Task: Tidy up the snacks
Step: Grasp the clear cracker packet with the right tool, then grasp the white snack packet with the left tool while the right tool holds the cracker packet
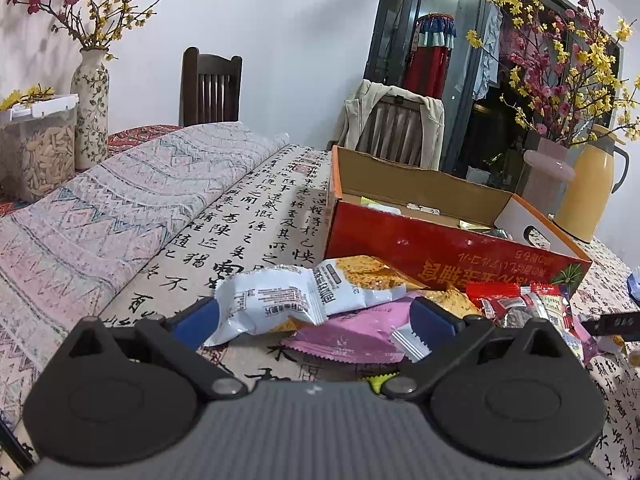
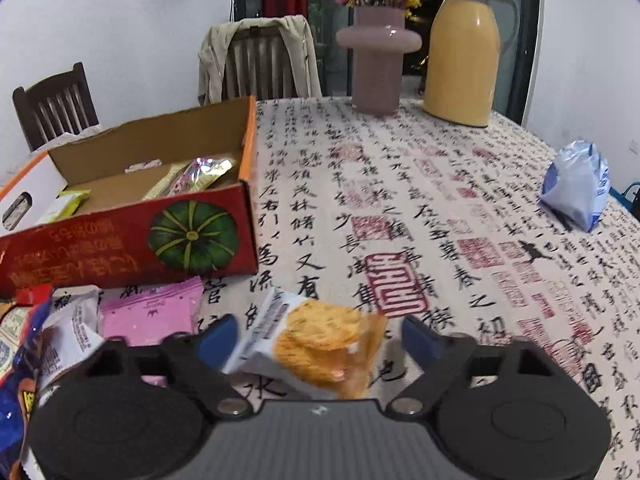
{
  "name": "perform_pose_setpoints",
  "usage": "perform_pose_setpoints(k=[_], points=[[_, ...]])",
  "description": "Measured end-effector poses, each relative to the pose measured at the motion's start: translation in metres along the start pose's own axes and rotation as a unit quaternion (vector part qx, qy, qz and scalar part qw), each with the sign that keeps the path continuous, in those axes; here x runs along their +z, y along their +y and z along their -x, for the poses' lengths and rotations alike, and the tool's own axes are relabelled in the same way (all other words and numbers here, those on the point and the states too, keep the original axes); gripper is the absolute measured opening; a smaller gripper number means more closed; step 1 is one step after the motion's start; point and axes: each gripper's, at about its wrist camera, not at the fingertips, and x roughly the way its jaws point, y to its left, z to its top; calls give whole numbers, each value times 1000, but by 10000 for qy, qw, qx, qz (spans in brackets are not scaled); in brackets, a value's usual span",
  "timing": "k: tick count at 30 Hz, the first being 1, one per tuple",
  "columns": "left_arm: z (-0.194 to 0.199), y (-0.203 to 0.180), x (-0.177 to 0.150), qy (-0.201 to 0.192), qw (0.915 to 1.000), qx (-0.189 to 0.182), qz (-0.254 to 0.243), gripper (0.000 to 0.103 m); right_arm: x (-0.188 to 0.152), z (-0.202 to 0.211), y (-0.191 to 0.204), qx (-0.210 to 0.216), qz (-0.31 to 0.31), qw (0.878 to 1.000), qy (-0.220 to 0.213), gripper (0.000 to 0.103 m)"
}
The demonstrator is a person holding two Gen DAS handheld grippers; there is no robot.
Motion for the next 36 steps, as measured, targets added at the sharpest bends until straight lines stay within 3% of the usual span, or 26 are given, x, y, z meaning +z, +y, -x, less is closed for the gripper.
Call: perform_pose_setpoints(k=[8,10,20,26,36], points=[[1,0,-1,-10,10000,-21,10,103,-11,14,8,32,295,9989,-369,51],[0,0,-1,-13,10000,-21,9,103,-12,23,5,106,252,9983,-508,50],[0,1,0,-14,10000,-8,13,103,-42,80,6,711,138,9894,-1255,48],[0,0,-1,-13,10000,28,9,103,-61,75,9,967,53,9877,-1232,48],[2,1,0,-37,9999,152,67,103,-67,70,8,974,-27,9877,-1222,48]])
